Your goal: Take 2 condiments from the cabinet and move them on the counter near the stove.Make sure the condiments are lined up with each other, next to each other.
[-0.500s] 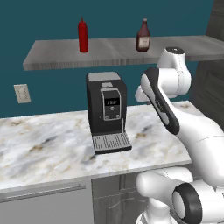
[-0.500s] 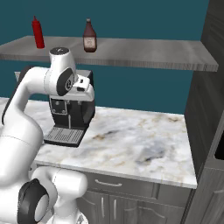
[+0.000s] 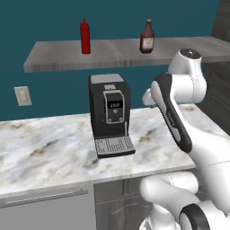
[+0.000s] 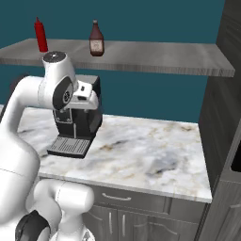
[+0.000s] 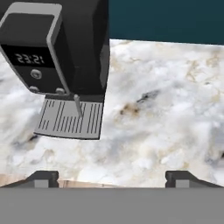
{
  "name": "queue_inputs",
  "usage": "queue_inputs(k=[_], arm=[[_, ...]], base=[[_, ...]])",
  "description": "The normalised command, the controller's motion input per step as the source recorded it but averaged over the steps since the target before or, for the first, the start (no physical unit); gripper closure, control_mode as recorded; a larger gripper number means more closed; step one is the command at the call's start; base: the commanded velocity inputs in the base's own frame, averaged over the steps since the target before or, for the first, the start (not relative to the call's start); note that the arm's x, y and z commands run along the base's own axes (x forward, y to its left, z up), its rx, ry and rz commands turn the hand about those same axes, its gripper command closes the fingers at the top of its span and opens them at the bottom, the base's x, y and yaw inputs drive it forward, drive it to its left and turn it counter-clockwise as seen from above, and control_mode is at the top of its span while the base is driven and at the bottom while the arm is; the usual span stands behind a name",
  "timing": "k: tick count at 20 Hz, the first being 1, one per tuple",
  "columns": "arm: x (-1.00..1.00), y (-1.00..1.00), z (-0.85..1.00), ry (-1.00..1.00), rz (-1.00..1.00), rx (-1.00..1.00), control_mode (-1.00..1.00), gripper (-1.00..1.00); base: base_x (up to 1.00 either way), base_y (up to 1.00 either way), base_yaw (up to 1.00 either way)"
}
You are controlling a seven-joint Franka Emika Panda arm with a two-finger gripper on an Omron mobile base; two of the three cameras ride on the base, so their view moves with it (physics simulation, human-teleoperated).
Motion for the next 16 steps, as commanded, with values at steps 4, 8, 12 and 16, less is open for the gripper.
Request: queue_inputs(k=[4,8,12,16], arm=[[-0.43,0.00,0.40,-0.33,0.00,0.00,-1.00,-1.00],[-0.23,0.00,0.44,-0.25,0.00,0.00,-1.00,-1.00],[-0.26,0.00,0.47,-0.23,0.00,0.00,-1.00,-1.00],[-0.22,0.00,0.43,-0.21,0.00,0.00,-1.00,-1.00]], base=[[0.00,0.00,0.00],[0.00,0.00,0.00],[0.00,0.00,0.00],[0.00,0.00,0.00]])
